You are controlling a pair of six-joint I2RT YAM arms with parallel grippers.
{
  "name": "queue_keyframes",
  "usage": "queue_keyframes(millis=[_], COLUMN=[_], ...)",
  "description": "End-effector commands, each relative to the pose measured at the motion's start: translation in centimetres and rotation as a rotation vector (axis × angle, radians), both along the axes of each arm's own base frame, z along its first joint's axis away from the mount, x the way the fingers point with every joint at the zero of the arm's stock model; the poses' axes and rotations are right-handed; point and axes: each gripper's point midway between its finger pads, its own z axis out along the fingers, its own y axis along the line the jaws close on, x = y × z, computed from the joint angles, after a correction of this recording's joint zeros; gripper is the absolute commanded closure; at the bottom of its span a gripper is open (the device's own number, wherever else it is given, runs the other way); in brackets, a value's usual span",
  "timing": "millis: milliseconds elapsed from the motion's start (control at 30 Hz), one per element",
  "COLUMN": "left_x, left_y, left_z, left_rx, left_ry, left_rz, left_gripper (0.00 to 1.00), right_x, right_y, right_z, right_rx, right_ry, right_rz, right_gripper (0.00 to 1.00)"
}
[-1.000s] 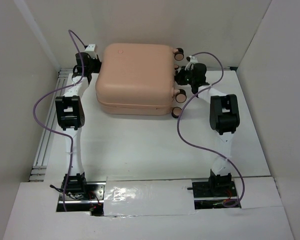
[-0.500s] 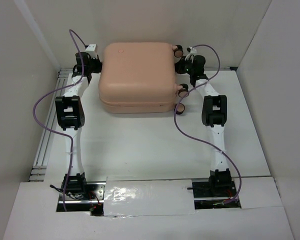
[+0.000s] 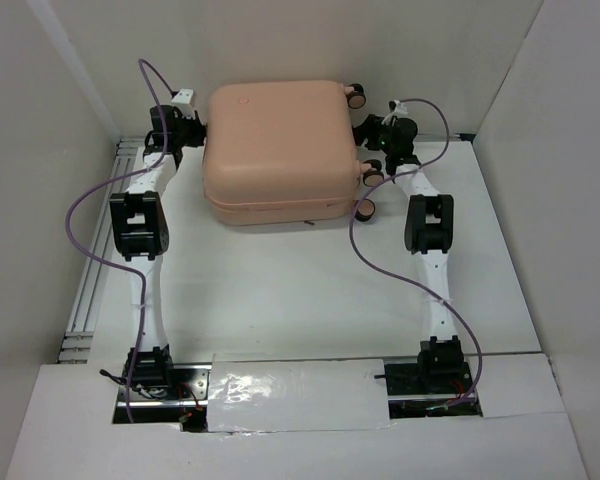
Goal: Pack the luggage
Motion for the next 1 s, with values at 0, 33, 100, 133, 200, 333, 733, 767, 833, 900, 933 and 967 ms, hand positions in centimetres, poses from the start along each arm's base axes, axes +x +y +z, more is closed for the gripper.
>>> queue_keyframes(millis=[0,33,100,133,200,333,733,767,833,900,933,967], left_x=[-1.4,-2.4,-4.3,-5.4,-7.5,-13.6,-30.3,-31.2,-32.3,-32.8,-32.4,-32.4], left_y=[-5.3,-6.1,-7.6,-8.2,-10.0,-13.6,-20.5,-20.3,-19.9,-19.4,-18.6,-18.2], left_z=[4.5,5.3,4.8,6.9,7.6,7.2,7.1,7.7,7.6,6.9,7.1,6.6], left_rx=[-0.01,-0.022,-0.013,0.01,0.029,0.038,-0.06,-0.06,-0.036,-0.028,-0.015,-0.018], left_ry=[-0.109,-0.11,-0.094,-0.12,-0.127,-0.094,0.061,0.064,0.066,0.088,0.073,0.087], left_rz=[-0.212,-0.258,-0.339,-0.365,-0.416,-0.538,-0.783,-0.783,-0.783,-0.78,-0.758,-0.749], left_gripper=[1.0,1.0,1.0,1.0,1.0,1.0,1.0,1.0,1.0,1.0,1.0,1.0], right_x=[-1.4,-2.2,-3.8,-4.8,-5.9,-6.4,-9.0,-9.1,-10.3,-10.7,-11.0,-11.0], right_y=[-3.3,-3.9,-7.3,-7.8,-8.5,-9.8,5.9,7.3,11.2,13.0,14.1,14.2], right_z=[6.8,6.4,9.4,8.5,13.0,17.4,25.6,24.2,23.6,22.5,21.8,21.8], right_rx=[-0.081,-0.105,-0.162,-0.194,-0.231,-0.265,-0.287,-0.314,-0.336,-0.379,-0.382,-0.382], right_ry=[0.035,0.108,0.125,0.169,0.114,0.061,-0.234,-0.216,-0.213,-0.217,-0.205,-0.205], right_rz=[-0.072,-0.099,-0.196,-0.211,-0.244,-0.286,0.134,0.163,0.213,0.234,0.243,0.243], right_gripper=[0.23,0.23,0.21,0.21,0.17,0.1,0.06,0.05,0.03,0.02,0.01,0.01])
